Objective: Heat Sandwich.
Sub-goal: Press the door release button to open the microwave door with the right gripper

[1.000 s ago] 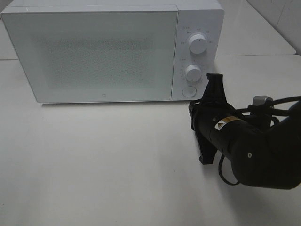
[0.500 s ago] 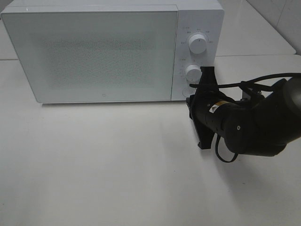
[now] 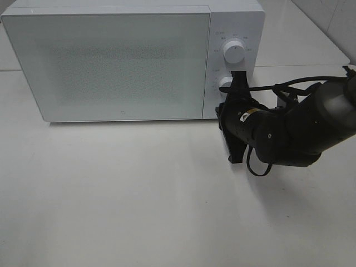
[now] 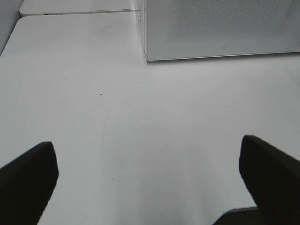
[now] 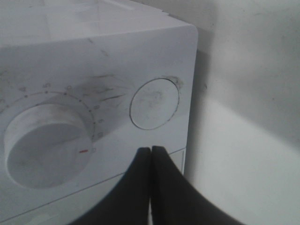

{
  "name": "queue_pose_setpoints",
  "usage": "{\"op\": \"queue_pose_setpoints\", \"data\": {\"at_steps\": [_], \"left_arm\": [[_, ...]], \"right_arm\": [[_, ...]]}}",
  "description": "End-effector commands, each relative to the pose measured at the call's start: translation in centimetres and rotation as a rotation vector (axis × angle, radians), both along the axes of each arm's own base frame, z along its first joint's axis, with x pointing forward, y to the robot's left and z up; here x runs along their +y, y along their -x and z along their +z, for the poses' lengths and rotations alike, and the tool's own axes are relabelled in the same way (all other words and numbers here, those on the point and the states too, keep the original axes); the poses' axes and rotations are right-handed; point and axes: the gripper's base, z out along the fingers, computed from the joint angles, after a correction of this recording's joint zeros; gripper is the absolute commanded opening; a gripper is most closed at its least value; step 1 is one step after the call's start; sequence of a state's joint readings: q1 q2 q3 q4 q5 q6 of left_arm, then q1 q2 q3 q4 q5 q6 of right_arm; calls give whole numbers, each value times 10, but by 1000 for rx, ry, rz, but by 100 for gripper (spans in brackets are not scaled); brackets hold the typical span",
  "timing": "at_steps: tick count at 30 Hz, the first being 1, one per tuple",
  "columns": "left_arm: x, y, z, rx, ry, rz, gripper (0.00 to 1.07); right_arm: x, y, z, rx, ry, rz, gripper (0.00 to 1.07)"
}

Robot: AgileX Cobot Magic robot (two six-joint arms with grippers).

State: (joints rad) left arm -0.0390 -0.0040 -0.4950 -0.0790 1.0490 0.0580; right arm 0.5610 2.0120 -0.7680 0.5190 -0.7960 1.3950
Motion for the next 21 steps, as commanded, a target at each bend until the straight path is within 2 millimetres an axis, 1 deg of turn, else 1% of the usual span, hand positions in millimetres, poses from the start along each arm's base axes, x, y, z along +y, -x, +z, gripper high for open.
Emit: {"op": "queue_pose_setpoints", "data": {"at_steps": [1,7,11,13,21], "left_arm": [[0,3,0,-31,3,3,98],[0,3,0,-31,3,3,98],[0,3,0,-31,3,3,98],[0,3,0,-31,3,3,98],[0,2,0,-30,2,4,98]], "right_arm": [[3,-5,-4,2,-2,3,0],[3,-6,-9,8,-16,-14,0],[4,-16,-9,-9,-23,-23,0],[4,-17,-8,-12,-24,-25,0],[-3,-21,-7,-18,-18,-43,0]]}}
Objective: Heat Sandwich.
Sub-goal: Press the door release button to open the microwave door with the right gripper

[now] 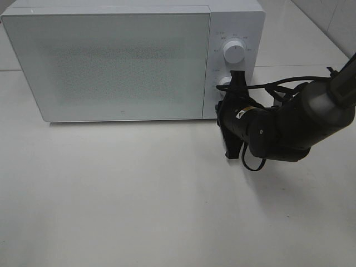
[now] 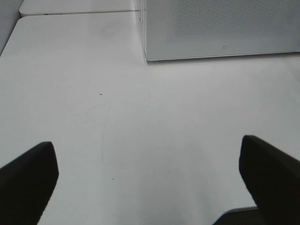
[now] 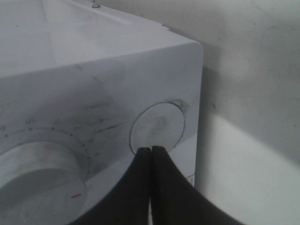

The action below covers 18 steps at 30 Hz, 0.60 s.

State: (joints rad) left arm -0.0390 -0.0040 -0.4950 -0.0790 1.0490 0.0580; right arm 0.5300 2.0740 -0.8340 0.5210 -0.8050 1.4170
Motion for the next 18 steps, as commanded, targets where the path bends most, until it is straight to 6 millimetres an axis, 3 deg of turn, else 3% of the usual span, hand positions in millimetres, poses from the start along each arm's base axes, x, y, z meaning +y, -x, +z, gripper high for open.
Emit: {"op": "queue_pose_setpoints", "data": {"at_steps": [1,18], "left_arm": [[0,2,0,-30,2,4,98],[0,2,0,-30,2,4,98]], "right_arm": [[-6,-5,1,-11,7,-10,0],[-9,-12,1,-21,-6,-32,0]]}}
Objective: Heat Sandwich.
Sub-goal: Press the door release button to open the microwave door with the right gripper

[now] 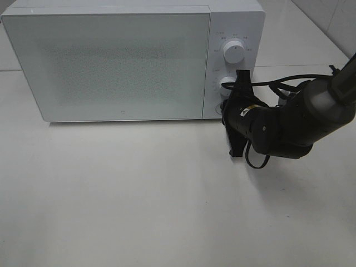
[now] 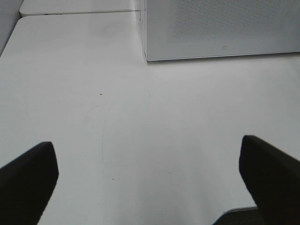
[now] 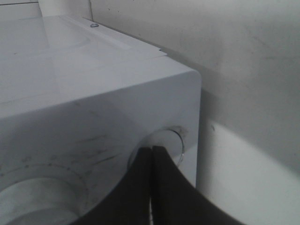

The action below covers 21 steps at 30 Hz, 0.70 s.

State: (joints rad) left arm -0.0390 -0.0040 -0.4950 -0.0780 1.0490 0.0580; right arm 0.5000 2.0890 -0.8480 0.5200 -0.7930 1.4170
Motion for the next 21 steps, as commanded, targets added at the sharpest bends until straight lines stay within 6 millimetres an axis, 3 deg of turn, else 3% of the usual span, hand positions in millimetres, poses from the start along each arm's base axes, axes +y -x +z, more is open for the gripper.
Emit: {"op": "queue_pose_setpoints", "data": {"at_steps": [1,21], "left_arm": [[0,2,0,-30,2,3,98],[0,2,0,-30,2,3,98]], "right_arm": [[0,-5,5,-34,-7,-6,0],[2,-22,11,-100,-31,-61,0]]}}
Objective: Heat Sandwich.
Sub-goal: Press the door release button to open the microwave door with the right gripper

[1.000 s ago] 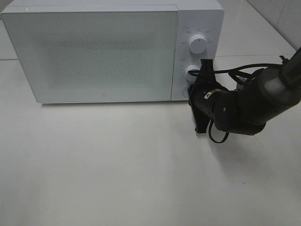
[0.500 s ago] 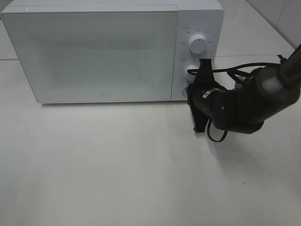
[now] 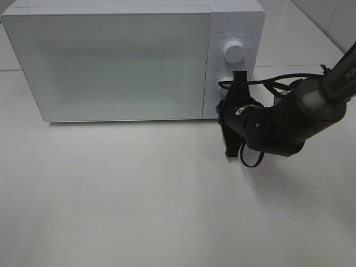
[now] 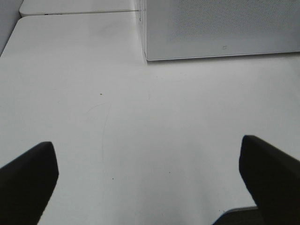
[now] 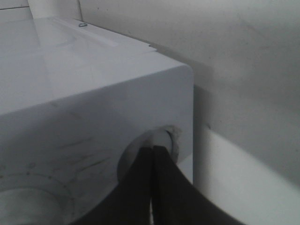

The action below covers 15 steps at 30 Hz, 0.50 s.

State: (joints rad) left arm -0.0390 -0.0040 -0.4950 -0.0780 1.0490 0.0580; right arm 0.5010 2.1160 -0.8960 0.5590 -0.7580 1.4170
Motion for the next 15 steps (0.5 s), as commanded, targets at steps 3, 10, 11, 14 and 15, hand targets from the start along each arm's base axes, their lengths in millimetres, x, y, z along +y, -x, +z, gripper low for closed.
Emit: {"op": "queue_pose_setpoints", "data": {"at_steps": [3,10,11,14,15], "left_arm": [[0,2,0,-30,2,3,98],[0,2,0,-30,2,3,98],[0,2,0,-30,2,3,98],[0,2,0,-30,2,3,98],[0,2,0,-30,2,3,98]], "right_arm": [[-6,-15,19,-172,17,-67,0],[-4,-26,19,-221,4,-105,0],[-3,-29,21,-243,4,-118,0],[-4,-33,26,-287,14,-135,0],[-4,-37,32,-325,39,-152,0]]}}
